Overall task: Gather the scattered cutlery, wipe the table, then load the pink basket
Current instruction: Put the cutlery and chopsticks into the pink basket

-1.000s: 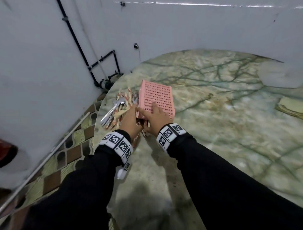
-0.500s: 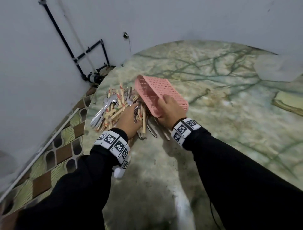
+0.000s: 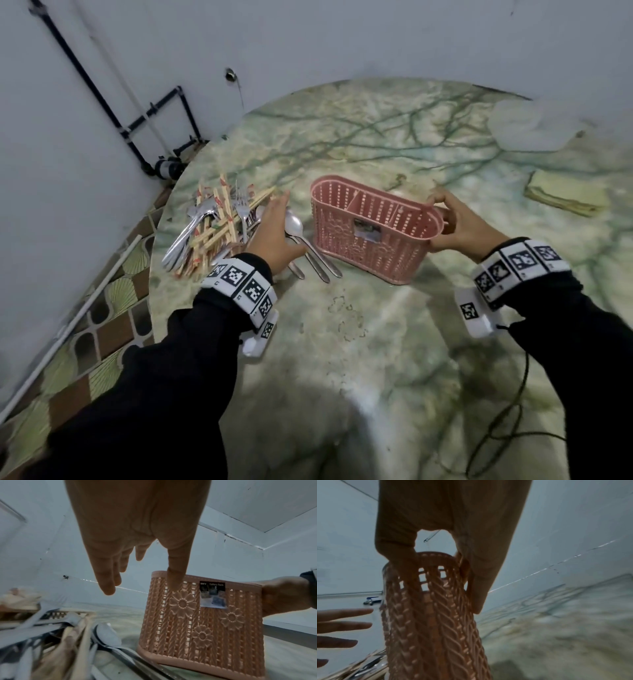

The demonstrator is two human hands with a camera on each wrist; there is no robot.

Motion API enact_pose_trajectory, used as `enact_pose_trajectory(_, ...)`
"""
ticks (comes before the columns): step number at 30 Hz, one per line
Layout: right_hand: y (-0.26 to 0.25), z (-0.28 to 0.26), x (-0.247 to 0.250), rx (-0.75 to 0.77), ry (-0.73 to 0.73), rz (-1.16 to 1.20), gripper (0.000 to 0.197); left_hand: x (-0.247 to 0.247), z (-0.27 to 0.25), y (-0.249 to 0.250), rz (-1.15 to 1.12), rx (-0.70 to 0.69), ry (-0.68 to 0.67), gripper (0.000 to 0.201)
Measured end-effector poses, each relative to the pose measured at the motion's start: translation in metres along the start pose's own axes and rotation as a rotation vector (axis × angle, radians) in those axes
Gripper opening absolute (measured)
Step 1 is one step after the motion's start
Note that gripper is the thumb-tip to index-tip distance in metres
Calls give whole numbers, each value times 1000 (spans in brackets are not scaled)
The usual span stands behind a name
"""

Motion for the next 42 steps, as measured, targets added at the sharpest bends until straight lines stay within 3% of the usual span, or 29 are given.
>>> enact_pose_trajectory(4,10,-11,2,-88,-56,-9,95,-17,6,20,-126,-48,-33,111)
enact_pose_trajectory(7,11,-15,-9,-108,-43,-93,108,-24,12,26,-181,-29,-28,108)
enact_pose_trajectory(9,14,-15,-12,-95,59,-109,100,-28,14,28,-249,-16,-31,104)
enact_pose_trajectory(12,19,-15,0,-60,241,-90,71,-29,13,28,-301,21,-5,96)
enact_pose_trajectory(15,24,-17,14,-57,274,-59,63,-28,10,30,-244,27,34,83)
enact_pose_trajectory(20,21,-23,21,-20,221,-42,62,-34,0,22,-218,63,181,50)
enact_pose_trajectory(23,25,-25,19,8,226,-16,65,-42,-4,15,-330,46,176,43)
enact_pose_trajectory(26,28,-26,15,27,230,10,65,-47,-7,12,-471,19,130,45)
enact_pose_trajectory(35,31,-25,4,23,202,44,64,-49,-7,15,-467,11,154,54)
enact_pose_trajectory(39,26,-27,2,-31,189,0,67,-48,-12,19,-378,30,91,56)
enact_pose_trajectory(42,22,-31,-2,-97,210,14,88,-36,-19,20,-171,26,102,50)
Point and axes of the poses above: each hand's wrist, its own z-axis towards the middle knuckle, its own x-axis out of the back of the hand, y = z × x, the point moved 7 cm from there along z, towards the middle knuckle, and after that the axes turned 13 degrees about -y, right-handed, at the moved point
